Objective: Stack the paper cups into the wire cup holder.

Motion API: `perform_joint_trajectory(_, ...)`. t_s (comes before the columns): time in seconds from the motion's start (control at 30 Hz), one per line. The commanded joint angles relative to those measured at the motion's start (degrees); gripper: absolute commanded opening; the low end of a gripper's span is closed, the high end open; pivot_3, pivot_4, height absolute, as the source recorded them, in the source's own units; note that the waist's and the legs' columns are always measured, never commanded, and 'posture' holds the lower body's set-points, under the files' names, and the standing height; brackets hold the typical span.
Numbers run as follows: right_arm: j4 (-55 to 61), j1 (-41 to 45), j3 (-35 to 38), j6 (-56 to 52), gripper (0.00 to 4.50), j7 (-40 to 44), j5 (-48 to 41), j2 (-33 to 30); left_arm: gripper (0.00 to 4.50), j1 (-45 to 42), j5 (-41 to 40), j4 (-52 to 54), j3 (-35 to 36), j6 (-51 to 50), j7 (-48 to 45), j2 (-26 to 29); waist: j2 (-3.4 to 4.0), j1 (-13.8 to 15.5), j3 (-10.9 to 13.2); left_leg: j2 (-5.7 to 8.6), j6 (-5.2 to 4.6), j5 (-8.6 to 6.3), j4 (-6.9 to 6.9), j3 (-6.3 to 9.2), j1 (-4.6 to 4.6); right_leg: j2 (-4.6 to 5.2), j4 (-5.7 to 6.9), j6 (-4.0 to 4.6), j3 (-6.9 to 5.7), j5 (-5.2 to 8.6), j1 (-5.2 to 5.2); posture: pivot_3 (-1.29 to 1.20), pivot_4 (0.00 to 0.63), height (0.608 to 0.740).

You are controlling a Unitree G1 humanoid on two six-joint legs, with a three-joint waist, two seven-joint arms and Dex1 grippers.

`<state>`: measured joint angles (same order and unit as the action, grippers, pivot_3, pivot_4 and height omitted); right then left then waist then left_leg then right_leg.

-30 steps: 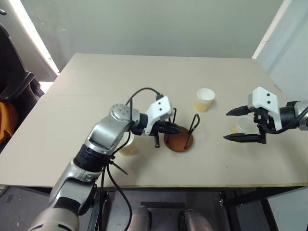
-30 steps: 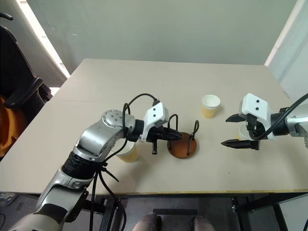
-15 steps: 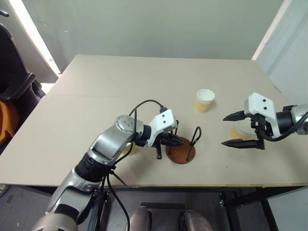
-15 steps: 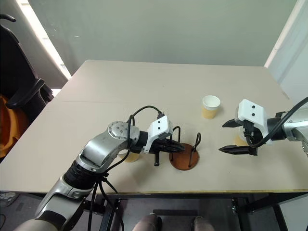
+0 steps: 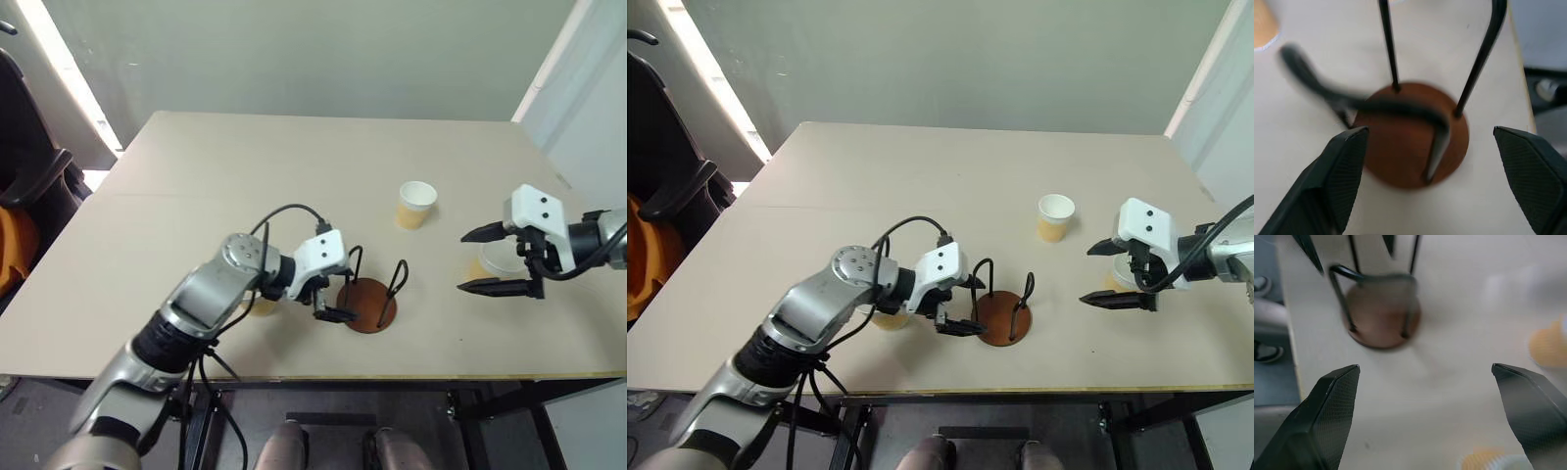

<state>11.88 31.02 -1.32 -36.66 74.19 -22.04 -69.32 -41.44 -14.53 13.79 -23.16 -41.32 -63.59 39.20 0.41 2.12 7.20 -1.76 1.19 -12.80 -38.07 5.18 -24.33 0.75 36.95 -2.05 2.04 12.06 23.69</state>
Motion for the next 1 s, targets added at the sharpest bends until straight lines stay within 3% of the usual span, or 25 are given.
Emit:
perform_joint_trajectory(0.03,-2.84,0.81,0.42,2.85,4.50,1.08,3.18,-2.80,4.46,-1.42,0.66,2.19,3.10,5.02,-3.35,4.09,0.00,-0.01,0.00,0.00,-0.01,-0.01,0.01,0.01,-0.01,0.00,-0.01,0.02,0.00,0.01,0.00,0.00,0.150,0.740)
perform_joint_trajectory(0.23,-6.42,-1.05,0.24,5.08,4.50,1.73,6.89,-4.70,4.46,-2.27,-3.17,0.55,12.92,7.66,-7.20,11.48,0.00,-0.10,0.00,-0.02,-0.01,-0.07,0.14,0.03,-0.03,0.00,0.01,0.15,-0.01,0.09,0.12,0.00,0.150,0.740)
perform_joint_trajectory(0.43,-9.15,-0.15,-1.90,6.25,4.50,1.59,9.28,-2.56,4.46,-4.50,-15.31,1.31,22.59,4.07,-10.65,11.16,0.02,-0.11,0.01,-0.02,-0.08,-0.25,0.14,0.02,-0.06,0.03,0.01,0.19,-0.03,0.11,0.14,0.00,0.150,0.740)
perform_joint_trajectory(0.57,-12.57,1.00,-4.87,8.58,4.50,0.79,12.82,-0.70,4.46,-5.87,-21.49,3.99,24.16,1.50,-10.39,9.66,0.02,-0.15,0.01,-0.02,-0.10,-0.28,0.12,0.01,-0.05,0.05,0.01,0.17,-0.03,0.10,0.13,0.00,0.150,0.740)
perform_joint_trajectory(0.77,-18.17,2.84,-8.43,10.13,4.50,-0.57,17.64,2.72,4.46,-6.44,-20.37,3.48,22.85,2.67,-8.14,8.86,0.04,-0.34,0.01,-0.03,-0.11,-0.28,0.10,0.01,0.01,0.08,0.06,0.14,-0.04,0.08,0.13,0.00,0.150,0.740)
perform_joint_trajectory(0.87,-19.29,3.89,-9.18,10.67,3.89,-0.17,18.82,4.00,4.50,-6.31,-19.73,3.03,22.40,3.35,-8.06,8.91,0.05,-0.46,0.02,-0.03,-0.11,-0.28,0.10,0.01,0.01,0.08,0.07,0.16,-0.04,0.06,0.13,0.00,0.150,0.740)
perform_joint_trajectory(1.0,-19.63,4.50,-9.51,11.17,2.46,0.39,19.69,4.93,4.50,-6.18,-19.47,2.82,22.20,3.76,-8.22,9.19,0.06,-0.47,0.02,-0.03,-0.11,-0.29,0.12,0.01,0.00,0.08,0.06,0.16,-0.05,0.07,0.14,0.00,0.150,0.740)
